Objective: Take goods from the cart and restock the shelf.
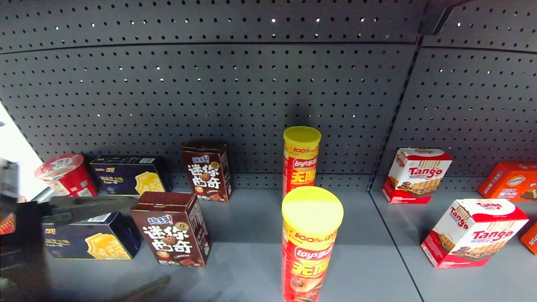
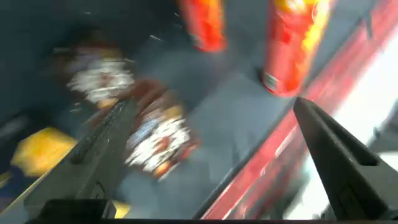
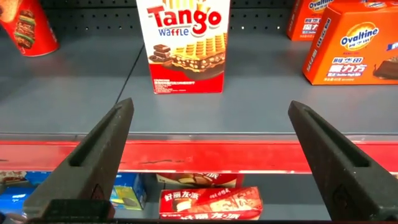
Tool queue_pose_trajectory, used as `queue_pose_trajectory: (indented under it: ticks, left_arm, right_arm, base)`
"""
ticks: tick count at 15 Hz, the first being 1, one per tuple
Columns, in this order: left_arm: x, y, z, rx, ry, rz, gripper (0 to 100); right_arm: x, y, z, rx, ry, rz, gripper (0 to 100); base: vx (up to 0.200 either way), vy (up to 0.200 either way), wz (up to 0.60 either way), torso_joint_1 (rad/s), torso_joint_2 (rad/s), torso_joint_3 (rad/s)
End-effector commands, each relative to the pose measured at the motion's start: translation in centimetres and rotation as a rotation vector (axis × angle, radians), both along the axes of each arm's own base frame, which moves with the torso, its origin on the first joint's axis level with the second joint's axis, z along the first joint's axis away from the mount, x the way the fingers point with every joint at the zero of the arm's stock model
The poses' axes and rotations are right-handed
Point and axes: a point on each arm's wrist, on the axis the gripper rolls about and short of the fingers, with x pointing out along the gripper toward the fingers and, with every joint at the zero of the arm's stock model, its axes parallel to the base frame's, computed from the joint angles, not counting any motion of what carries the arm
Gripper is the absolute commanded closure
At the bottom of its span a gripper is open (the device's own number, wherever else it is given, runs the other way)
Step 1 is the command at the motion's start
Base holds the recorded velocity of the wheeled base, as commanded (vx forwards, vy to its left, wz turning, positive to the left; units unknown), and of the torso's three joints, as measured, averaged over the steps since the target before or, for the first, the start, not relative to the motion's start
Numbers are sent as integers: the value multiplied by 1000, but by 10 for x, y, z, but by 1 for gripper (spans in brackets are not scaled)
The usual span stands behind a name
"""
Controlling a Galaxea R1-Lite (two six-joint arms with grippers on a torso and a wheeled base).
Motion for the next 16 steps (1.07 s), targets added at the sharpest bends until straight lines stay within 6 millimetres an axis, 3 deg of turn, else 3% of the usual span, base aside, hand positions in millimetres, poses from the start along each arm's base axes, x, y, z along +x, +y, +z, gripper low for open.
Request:
queue_pose_trajectory:
  ticks: [1, 2, 4, 16]
  left_arm:
    - [32, -41, -16, 107, 105, -80, 0]
    - [32, -41, -16, 107, 105, -80, 0]
    - [46, -60, -16, 176, 72, -115, 0]
    - [93, -94, -33, 339, 55, -142, 0]
  right_arm:
    - [0, 0, 0, 0, 3, 0, 0]
    - [0, 0, 0, 0, 3, 0, 0]
    - [0, 0, 0, 0, 4, 2, 0]
    - [0, 0, 0, 2, 2, 0, 0]
  base:
    - [0, 0, 0, 0, 0, 0]
    - [0, 0, 0, 0, 0, 0]
    - [0, 0, 0, 0, 0, 0]
    - [0, 0, 0, 0, 0, 0]
